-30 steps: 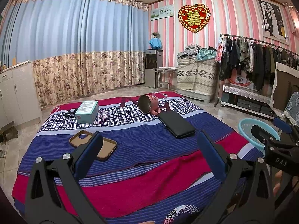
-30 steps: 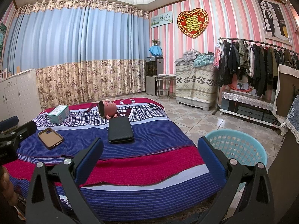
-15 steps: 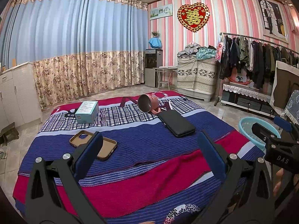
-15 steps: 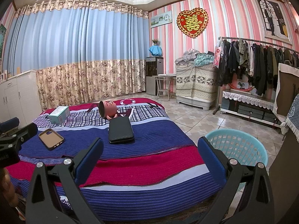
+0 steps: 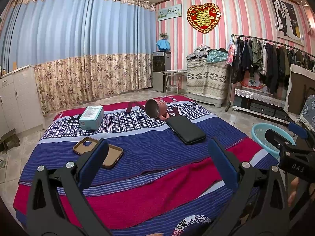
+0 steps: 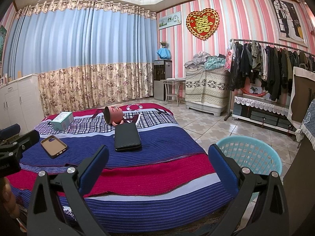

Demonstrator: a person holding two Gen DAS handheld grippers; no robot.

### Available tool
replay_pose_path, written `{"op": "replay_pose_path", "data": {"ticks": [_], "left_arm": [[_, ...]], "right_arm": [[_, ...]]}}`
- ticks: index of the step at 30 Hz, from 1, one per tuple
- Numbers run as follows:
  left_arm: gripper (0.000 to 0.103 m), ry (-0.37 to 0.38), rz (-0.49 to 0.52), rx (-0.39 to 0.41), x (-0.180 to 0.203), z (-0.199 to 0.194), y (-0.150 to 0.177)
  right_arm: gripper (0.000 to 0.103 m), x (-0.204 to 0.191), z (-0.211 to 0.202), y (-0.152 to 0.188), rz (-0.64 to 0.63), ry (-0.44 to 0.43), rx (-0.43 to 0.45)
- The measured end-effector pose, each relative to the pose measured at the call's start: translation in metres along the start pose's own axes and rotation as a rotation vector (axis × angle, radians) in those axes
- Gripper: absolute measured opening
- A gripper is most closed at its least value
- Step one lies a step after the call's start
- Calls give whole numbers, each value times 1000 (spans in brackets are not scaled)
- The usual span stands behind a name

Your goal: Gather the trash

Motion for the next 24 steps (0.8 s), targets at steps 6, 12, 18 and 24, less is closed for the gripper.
{"op": "replay_pose_path", "data": {"ticks": [6,12,18,24], "left_arm": [[98,-1,1,0,0,0,0],[98,0,1,0,1,0,0],[98,-6,12,8,1,-1,1],[98,-5,30,17,-1,-3,6]], "right_arm": [[99,0,0,0,1,0,0],[99,0,0,0,0,0,0],[99,0,0,0,1,0,0],[99,0,0,0,1,1,0]]}}
Point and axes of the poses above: each gripper's, at about its wrist camera, not at the fingertips, and z roughly the way its jaws point, x to its right, y to its underside, the point moved 8 cm from there along z, roughly the way its jaws point, and after that the axes turned 6 degrees about -x, right-handed, at the moved point
